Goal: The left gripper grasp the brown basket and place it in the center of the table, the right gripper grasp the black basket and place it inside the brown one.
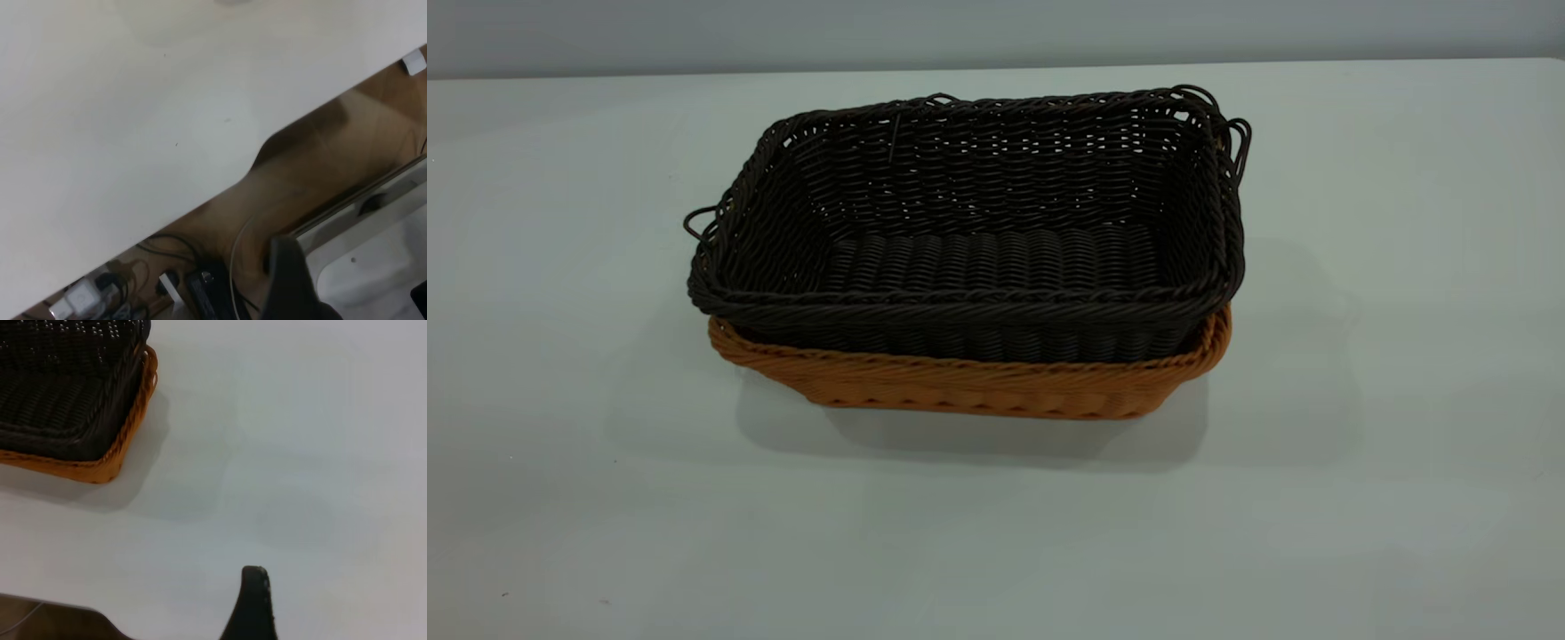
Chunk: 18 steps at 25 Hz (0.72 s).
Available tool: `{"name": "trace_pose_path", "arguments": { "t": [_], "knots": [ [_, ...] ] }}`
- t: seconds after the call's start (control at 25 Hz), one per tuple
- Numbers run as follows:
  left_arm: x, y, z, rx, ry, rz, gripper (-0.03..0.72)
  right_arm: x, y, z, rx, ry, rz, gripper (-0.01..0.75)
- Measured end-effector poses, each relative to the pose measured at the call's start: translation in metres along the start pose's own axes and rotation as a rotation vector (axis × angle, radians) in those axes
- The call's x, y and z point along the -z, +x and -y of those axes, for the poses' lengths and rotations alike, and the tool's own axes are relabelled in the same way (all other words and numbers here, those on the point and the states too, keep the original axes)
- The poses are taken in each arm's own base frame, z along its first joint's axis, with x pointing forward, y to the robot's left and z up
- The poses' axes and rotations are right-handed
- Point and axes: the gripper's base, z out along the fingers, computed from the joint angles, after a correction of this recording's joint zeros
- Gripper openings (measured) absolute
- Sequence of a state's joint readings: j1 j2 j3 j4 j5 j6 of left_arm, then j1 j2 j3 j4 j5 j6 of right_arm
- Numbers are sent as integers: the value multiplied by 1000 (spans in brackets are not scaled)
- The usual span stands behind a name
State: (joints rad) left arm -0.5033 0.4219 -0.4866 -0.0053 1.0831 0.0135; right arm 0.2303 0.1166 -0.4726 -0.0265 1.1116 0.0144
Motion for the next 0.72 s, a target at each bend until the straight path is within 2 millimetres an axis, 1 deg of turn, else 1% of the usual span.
{"name": "trace_pose_path", "arguments": {
  "t": [0.12,0.32,0.52,0.72],
  "knots": [
    [1,1,0,0,1,13,458,2,1,0,-7,7,16,562],
    [2,3,-1,24,-9,26,458,15,11,0,-37,48,129,562],
    [4,5,-7,170,-91,38,458,15,12,0,-38,50,131,562],
    [15,17,-10,345,-217,138,458,15,12,0,-38,50,131,562]
  ]
}}
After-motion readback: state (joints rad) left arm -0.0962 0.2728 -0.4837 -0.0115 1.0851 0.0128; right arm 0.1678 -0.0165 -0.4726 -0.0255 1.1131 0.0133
